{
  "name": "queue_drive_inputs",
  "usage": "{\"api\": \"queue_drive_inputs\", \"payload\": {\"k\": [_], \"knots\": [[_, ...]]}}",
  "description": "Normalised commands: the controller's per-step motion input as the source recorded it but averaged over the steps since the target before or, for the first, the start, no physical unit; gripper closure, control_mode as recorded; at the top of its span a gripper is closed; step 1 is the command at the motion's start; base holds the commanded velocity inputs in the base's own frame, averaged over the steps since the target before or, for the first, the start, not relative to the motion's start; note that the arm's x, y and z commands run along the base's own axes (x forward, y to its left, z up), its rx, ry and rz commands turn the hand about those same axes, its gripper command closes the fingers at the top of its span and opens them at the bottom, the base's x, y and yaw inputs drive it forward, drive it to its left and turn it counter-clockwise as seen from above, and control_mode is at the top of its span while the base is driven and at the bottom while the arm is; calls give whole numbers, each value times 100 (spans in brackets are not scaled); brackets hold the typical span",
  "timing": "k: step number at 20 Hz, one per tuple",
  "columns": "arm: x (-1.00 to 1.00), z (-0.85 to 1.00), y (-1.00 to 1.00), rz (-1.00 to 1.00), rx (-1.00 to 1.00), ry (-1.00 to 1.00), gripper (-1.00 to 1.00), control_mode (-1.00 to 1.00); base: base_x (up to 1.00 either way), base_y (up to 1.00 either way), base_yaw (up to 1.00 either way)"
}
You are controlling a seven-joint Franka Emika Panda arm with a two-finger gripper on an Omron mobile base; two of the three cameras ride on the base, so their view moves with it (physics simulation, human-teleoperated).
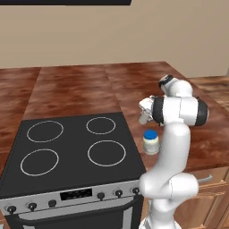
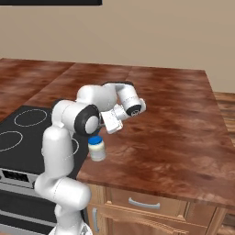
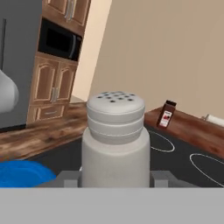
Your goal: Collect the paprika, mayonnaise, and shaker from the cabinet and place them next to the stove.
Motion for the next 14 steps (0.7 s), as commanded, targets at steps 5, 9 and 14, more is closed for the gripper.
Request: {"api": "queue_drive_inputs", "payload": {"k": [5, 9, 14], "knots": [[24, 5, 12, 7, 6, -8, 100, -100, 0, 0, 0], [21, -12, -4, 1, 10, -3, 100, -100, 0, 0, 0], [19, -4, -9, 0, 3, 0, 100, -100, 0, 0, 0]]}}
